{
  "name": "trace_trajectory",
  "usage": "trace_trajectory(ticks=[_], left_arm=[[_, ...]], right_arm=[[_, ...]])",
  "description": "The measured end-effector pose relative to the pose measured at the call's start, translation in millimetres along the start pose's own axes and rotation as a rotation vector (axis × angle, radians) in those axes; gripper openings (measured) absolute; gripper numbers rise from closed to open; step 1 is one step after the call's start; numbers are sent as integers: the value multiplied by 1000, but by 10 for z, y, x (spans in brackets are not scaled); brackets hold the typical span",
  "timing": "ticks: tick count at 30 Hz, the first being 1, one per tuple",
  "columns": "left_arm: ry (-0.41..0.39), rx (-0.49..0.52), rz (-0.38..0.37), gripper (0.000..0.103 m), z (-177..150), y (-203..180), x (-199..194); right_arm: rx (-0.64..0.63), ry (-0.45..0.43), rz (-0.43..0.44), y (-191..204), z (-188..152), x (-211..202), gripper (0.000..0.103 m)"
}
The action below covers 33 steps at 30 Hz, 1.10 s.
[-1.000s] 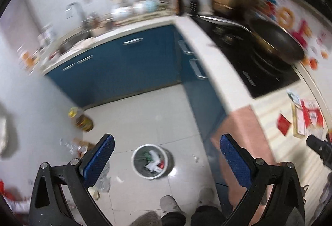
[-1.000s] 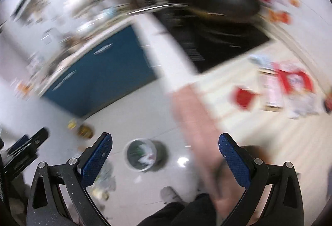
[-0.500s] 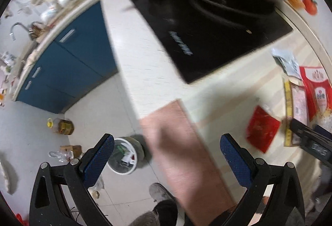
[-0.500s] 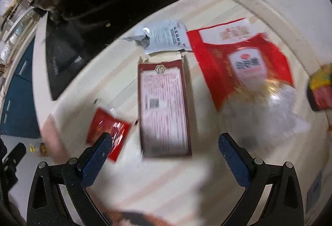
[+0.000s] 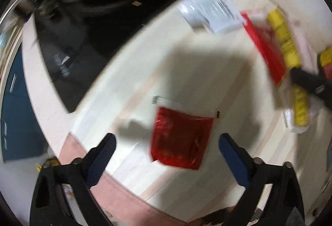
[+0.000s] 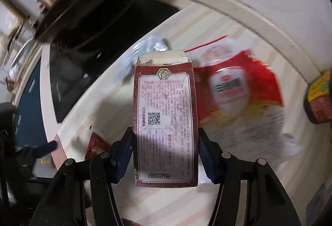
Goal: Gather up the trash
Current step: 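Grasp the red wrapper with the left tool while the right tool grasps the brown-red medicine box, then carry both items over the trash bin and open both tools to drop them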
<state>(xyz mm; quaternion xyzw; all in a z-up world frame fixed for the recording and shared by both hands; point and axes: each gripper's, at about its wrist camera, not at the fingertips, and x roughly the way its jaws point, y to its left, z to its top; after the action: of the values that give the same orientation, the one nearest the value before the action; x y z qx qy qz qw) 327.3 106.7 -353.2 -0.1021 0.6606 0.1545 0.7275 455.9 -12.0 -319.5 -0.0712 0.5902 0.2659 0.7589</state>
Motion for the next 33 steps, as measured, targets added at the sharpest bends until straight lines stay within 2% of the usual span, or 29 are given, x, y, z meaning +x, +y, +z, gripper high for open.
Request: trace_trajectory(ticks=[1,2,6,7,8,12,22,29,33], left_arm=[[13,9,-1,66,10,-36,39],[1,4,-13,62,10,-56,29],[-3,12,-37,32,-6,-115,-46],[-4,13,-39,28,-7,-116,-61],[-5,11,-37,19,-5,-114,-86],[-16,-12,-61,7,4,-32,-201],[-157,-90,-101,5,-214,135,-907],[-253,-192,-125,5,-478,836,-1264],[-296,-289,-114,4,-816,1403,-1401]], right_arm=[[16,-4,-5,-95,-4,-13,61],[24,-5,-7,-145,-1,-29,61],[63,-15,-13,-287,17,-106,61],[70,-18,-14,-329,-7,-112,61],[73,-18,-13,-348,10,-131,61],[90,-15,-2,-405,-12,-146,61],[54,-61,17,-183,-108,-378,61],[-10,-90,47,214,-168,-620,61],[-111,-84,82,761,-323,-701,61]])
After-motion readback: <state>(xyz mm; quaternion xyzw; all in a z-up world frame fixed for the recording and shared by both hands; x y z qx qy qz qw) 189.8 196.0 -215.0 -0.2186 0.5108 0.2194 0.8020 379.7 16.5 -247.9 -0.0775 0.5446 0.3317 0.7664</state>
